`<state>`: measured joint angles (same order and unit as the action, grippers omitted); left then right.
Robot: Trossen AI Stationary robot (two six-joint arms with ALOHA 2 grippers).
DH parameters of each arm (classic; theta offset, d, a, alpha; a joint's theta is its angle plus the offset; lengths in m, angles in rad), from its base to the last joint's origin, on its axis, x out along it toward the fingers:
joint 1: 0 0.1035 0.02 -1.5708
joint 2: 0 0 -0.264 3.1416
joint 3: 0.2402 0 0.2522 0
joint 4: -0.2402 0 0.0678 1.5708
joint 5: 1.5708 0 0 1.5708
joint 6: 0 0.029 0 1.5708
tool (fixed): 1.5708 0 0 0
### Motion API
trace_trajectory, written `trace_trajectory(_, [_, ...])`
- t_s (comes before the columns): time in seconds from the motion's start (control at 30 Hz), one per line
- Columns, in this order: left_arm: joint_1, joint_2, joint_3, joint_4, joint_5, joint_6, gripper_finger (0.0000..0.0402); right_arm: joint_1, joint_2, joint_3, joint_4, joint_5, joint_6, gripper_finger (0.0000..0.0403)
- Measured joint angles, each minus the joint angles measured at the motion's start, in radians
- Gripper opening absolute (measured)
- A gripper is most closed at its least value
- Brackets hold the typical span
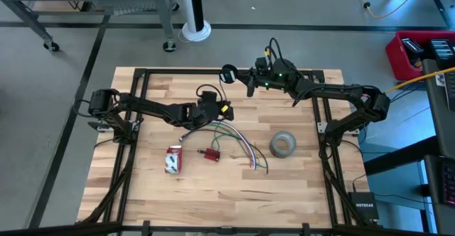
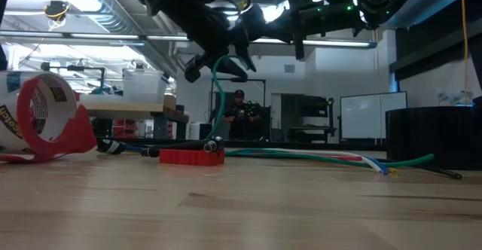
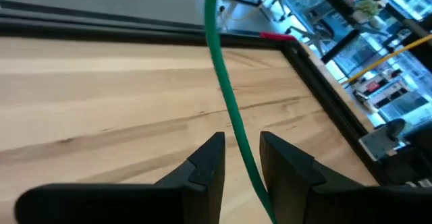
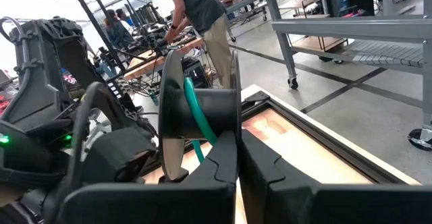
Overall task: Coil cords
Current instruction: Coil the green wire onto the black spool
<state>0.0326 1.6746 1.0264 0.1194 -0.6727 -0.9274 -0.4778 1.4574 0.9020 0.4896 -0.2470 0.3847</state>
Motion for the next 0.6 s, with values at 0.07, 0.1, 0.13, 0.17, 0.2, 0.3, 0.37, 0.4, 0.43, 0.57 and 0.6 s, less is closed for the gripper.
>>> trace_trajectory(0.07, [0.000,0.000,0.000,-0.018,0.000,-0.011,0.0073,0.000,0.000,0.000,0.001,0.000,0.000,0.0002])
trace_trajectory(0.1, [-0.001,0.000,0.000,-0.022,0.000,-0.014,0.0065,0.000,0.000,0.000,0.000,0.000,0.000,0.0002])
trace_trajectory(0.13, [-0.003,0.000,0.000,-0.024,0.000,-0.014,0.0056,0.000,0.000,0.000,0.000,0.000,0.000,0.0002])
trace_trajectory(0.17, [-0.006,0.000,0.000,-0.025,0.000,-0.013,0.0047,0.000,0.000,0.000,0.000,0.000,0.000,0.0002])
trace_trajectory(0.2, [-0.008,0.000,0.000,-0.025,0.000,-0.010,0.0037,0.000,0.000,0.000,0.000,0.000,0.000,0.0002])
trace_trajectory(0.3, [-0.014,0.000,0.000,-0.025,0.000,-0.008,0.0010,0.000,0.000,0.000,0.000,0.020,0.000,0.0002])
trace_trajectory(0.37, [-0.014,0.000,0.000,-0.025,0.001,-0.014,0.0006,0.000,0.000,0.000,0.000,0.027,0.000,0.0002])
trace_trajectory(0.4, [-0.014,0.000,0.000,-0.025,0.001,-0.020,0.0007,0.000,0.000,0.000,0.000,0.027,0.000,0.0002])
trace_trajectory(0.43, [-0.013,0.000,0.000,-0.024,0.003,-0.027,0.0009,0.000,0.000,0.000,0.001,0.027,0.000,0.0002])
trace_trajectory(0.57, [-0.013,0.000,0.000,-0.005,0.008,-0.034,0.0004,0.001,0.000,0.000,0.003,0.028,0.001,0.0003])
trace_trajectory(0.6, [-0.013,0.000,0.000,0.005,0.010,-0.035,0.0004,0.001,0.000,0.000,0.003,0.029,0.001,0.0003])
